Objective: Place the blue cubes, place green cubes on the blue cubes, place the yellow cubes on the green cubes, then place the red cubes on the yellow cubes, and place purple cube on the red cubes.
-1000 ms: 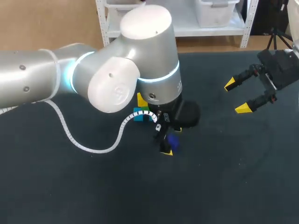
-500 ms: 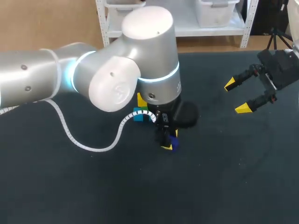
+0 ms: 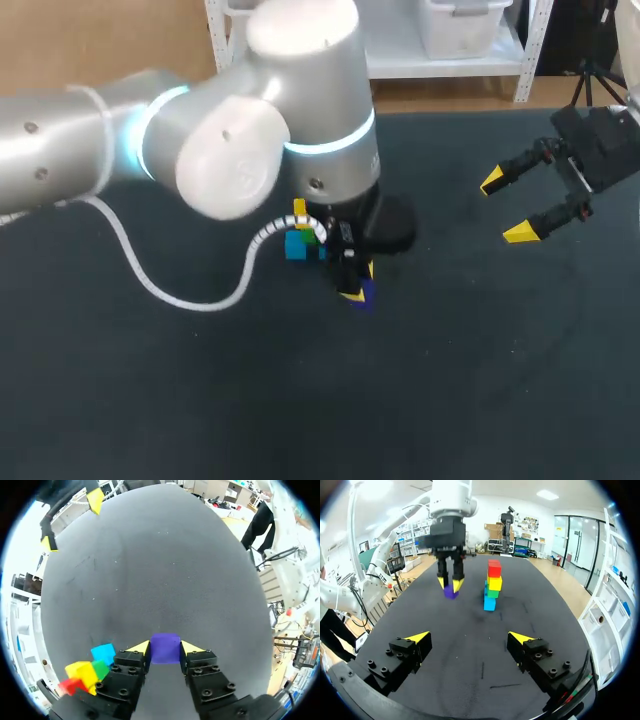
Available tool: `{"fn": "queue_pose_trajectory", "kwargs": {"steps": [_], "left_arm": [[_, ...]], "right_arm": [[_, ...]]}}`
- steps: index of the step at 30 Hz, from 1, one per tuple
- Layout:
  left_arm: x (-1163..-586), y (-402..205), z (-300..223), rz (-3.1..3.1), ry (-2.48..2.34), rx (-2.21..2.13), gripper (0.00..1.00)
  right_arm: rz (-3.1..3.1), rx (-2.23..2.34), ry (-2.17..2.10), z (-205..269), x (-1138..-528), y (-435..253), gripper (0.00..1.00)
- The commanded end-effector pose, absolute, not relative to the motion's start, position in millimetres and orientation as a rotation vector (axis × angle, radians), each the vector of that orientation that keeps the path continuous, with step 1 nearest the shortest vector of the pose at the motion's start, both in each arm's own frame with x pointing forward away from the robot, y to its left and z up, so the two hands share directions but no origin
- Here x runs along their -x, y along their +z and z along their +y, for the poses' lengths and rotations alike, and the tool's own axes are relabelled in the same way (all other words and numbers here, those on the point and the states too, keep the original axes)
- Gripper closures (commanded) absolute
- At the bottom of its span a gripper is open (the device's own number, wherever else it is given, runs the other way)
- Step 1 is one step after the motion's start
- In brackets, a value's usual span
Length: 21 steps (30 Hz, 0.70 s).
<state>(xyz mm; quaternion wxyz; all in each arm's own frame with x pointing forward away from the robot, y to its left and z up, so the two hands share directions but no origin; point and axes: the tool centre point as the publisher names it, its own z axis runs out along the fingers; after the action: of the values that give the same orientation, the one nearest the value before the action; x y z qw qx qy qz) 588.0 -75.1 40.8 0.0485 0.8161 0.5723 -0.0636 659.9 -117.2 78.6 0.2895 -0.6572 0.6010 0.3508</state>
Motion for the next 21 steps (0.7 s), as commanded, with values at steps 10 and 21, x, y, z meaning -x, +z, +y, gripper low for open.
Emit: {"fn": "queue_pose_trajectory", "kwargs": {"steps": [10, 21], "left_arm": [[-614, 162, -45, 1.793, -0.202, -2.463, 1.0], [-652, 170, -36, 1.981, -0.11, -2.217, 1.0]], "right_arm": [[1.602, 1.753, 0.936, -117, -660, 78, 0.0], [1.602, 1.753, 0.936, -117, -660, 78, 0.0]]}}
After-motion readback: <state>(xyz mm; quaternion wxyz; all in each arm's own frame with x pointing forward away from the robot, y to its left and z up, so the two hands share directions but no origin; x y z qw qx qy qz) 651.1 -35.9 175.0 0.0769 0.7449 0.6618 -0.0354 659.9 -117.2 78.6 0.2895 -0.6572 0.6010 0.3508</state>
